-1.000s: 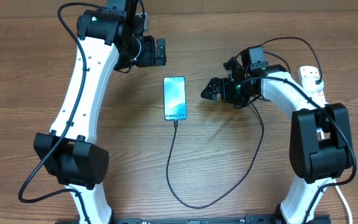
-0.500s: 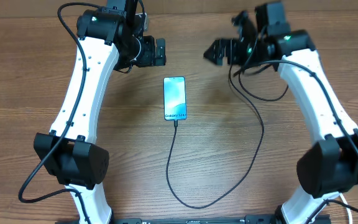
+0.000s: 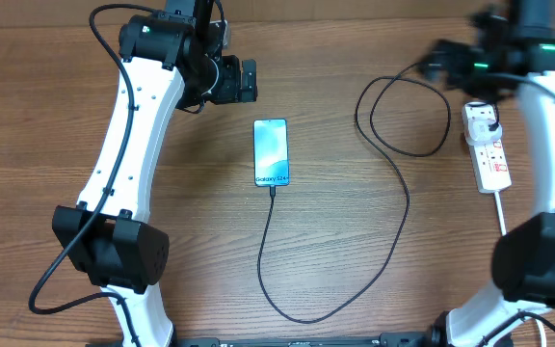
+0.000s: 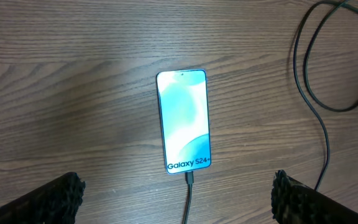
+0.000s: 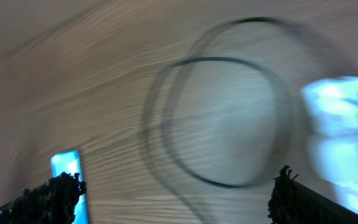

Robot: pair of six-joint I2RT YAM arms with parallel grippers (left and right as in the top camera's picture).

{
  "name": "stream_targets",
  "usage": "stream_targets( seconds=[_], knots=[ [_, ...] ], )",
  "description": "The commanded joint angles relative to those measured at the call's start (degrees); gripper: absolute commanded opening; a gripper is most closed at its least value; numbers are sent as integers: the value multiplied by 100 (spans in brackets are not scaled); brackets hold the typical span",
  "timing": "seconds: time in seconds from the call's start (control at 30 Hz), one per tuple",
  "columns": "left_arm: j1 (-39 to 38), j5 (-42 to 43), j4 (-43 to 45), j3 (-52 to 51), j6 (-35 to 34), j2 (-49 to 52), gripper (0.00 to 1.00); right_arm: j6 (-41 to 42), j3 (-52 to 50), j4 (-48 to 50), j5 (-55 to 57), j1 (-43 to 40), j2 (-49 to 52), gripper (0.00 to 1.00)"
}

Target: Plug charger to phone and switch on socket

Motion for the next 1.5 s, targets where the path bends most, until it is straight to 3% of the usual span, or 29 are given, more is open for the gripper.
stream_targets(
  seconds=[0.0,0.13,0.33,0.7,1.1,1.47],
  knots=[
    [-24,-33,-4,-13,59,44,100,-264,146,-168,-529,-791,-63,100],
    [-24,-33,-4,-13,59,44,100,-599,136,-201,-925,-1598,-42,100],
    [-24,-33,-4,-13,59,44,100,-872,-4,-103,-905,-2170,39,100],
    [-24,-33,-4,-13,59,44,100,-1043,-763,470,-929,-2059,588,100],
    [-24,-33,-4,-13,59,44,100,-1408,-841,708,-960,-1779,1346,100],
    [-24,-33,-4,-13,59,44,100,-1405,-1003,787,-927,-1759,1408,100]
  ],
)
